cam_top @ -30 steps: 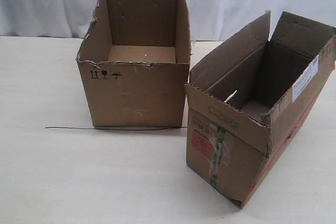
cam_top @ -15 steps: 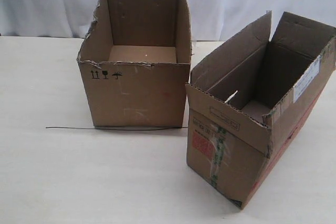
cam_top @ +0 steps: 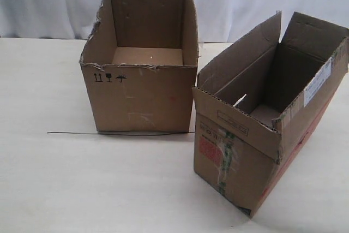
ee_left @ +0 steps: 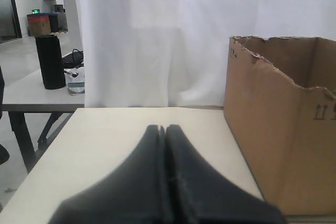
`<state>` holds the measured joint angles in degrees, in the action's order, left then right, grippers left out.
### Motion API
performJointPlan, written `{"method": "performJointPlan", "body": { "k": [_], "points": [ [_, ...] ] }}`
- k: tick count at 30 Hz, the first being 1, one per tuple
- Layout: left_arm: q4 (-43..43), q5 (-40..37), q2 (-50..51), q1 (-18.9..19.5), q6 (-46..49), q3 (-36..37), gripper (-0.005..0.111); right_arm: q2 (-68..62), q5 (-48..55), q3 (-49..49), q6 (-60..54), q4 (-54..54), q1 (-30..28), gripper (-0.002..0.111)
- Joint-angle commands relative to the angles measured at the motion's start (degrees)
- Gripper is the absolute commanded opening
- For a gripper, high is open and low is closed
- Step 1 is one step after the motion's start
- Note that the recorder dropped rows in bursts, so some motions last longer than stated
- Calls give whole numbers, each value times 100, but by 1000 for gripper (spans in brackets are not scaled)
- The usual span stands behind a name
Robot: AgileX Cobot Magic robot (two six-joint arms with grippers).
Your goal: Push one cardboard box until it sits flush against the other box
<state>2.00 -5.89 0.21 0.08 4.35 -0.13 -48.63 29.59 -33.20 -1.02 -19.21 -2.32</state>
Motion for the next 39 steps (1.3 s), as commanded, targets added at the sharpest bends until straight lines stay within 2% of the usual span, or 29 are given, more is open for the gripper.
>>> {"method": "performJointPlan", "body": {
  "k": [1,5,10,13,18,21,24,30,31,36,39],
  "points": [
    [19,53,-21,25,-8,13,0,-765,1876,-1424,602,1583,-701,5],
    [19,53,-21,25,-8,13,0,-1372,2855,-2010,173,1106,-761,5],
    [15,29,-21,25,-8,13,0,-2509,3046,-2008,-197,845,-910,5],
    [15,29,-21,25,-8,13,0,-2595,2808,-2008,-520,142,-1528,5],
    [15,29,-21,25,-8,13,0,-2961,3067,-1976,-2014,-2252,-2799,5],
    [15,29,-21,25,-8,13,0,-3561,3611,-1805,-2524,-2860,-3092,5],
    [15,29,-21,25,-8,13,0,-4052,3651,-1417,-2955,-3330,-3109,5],
    [15,29,-21,25,-8,13,0,-4822,2862,-902,-3821,-4222,-3097,5],
    [15,29,-21,25,-8,13,0,-5079,2796,-851,-4241,-4842,-3089,5],
    [15,29,-21,25,-8,13,0,-5963,2980,-893,-4883,-6164,-3089,5],
    [15,29,-21,25,-8,13,0,-6568,3258,-1063,-5090,-6277,-3089,5]
  ]
}}
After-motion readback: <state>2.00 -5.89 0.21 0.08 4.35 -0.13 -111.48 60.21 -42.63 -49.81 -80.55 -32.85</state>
